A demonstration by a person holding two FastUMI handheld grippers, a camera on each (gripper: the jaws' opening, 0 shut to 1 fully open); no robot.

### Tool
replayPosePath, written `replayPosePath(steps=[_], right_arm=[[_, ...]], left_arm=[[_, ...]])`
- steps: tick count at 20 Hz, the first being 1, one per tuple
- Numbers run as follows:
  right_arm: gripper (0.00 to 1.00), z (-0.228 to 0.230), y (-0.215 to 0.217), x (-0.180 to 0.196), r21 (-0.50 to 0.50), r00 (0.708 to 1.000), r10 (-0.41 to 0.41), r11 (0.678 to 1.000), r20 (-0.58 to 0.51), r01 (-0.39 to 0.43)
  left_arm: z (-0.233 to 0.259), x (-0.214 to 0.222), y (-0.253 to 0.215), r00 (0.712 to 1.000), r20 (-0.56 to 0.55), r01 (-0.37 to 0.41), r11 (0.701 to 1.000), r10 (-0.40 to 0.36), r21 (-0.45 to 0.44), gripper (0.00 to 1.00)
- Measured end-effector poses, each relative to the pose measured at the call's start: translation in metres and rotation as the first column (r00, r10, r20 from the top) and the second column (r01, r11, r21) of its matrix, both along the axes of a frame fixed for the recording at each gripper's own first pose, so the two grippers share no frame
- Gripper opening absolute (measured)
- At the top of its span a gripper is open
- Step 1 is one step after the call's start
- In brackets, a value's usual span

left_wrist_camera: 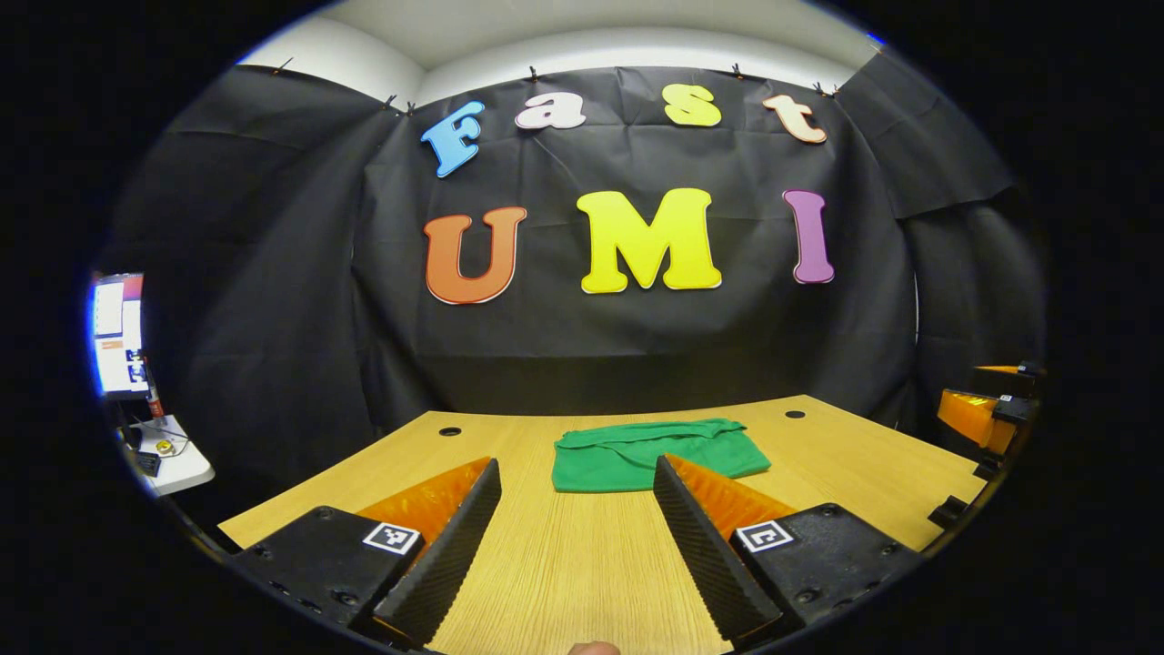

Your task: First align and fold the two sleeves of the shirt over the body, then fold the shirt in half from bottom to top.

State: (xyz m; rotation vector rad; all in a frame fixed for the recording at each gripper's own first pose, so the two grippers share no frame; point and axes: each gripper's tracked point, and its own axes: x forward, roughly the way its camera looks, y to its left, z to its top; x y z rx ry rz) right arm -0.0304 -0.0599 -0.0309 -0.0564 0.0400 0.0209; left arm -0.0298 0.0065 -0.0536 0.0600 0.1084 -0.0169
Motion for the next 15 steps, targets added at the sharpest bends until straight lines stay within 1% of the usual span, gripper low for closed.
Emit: replayPosePath(steps=[1,2,4,5,7,9,11,12,13,15], right_arm=[[0.97,0.0,0.002,0.0,-0.011,1.0,0.003,1.0,0.002,-0.003],[0.94,-0.001,0.006,0.0,-0.019,1.0,0.011,1.0,0.003,-0.011],[0.97,-0.006,0.012,0.001,-0.023,1.0,0.031,0.999,-0.005,-0.031],[0.95,-0.009,0.014,0.002,-0.025,0.999,0.036,0.999,-0.01,-0.036],[0.95,-0.012,0.017,0.005,-0.024,0.999,0.042,0.999,-0.019,-0.043],[0.97,-0.017,0.021,0.007,-0.018,0.999,0.046,0.999,-0.027,-0.047],[0.95,-0.019,0.023,0.007,-0.02,0.998,0.051,0.998,-0.035,-0.052],[0.97,-0.02,0.025,0.006,-0.022,0.998,0.053,0.998,-0.033,-0.054],[0.95,-0.019,0.027,0.004,-0.023,0.998,0.057,0.998,-0.028,-0.057],[0.97,-0.024,0.031,0.004,-0.027,0.997,0.065,0.997,-0.031,-0.065]], left_arm=[[0.0,0.001,-0.003,1.0,0.003,0.01,1.0,-0.01,-0.012,1.0],[-0.001,0.002,-0.006,1.0,0.004,0.021,1.0,-0.02,-0.023,1.0],[-0.005,0.004,-0.007,1.0,-0.002,0.025,0.999,-0.025,-0.027,1.0],[-0.007,0.005,-0.007,1.0,-0.007,0.023,0.999,-0.023,-0.022,1.0],[-0.008,0.006,-0.007,1.0,-0.009,0.015,1.0,-0.015,-0.017,1.0],[-0.01,0.006,-0.011,1.0,-0.005,0.023,1.0,-0.023,-0.018,1.0],[-0.013,0.006,-0.017,0.999,-0.007,0.037,0.999,-0.037,-0.039,1.0],[-0.017,0.006,-0.021,0.998,-0.021,0.05,0.998,-0.051,-0.043,1.0],[-0.019,0.005,-0.026,0.998,-0.029,0.061,0.997,-0.062,-0.04,1.0],[-0.019,0.005,-0.025,0.998,-0.023,0.054,0.998,-0.054,-0.012,1.0]])
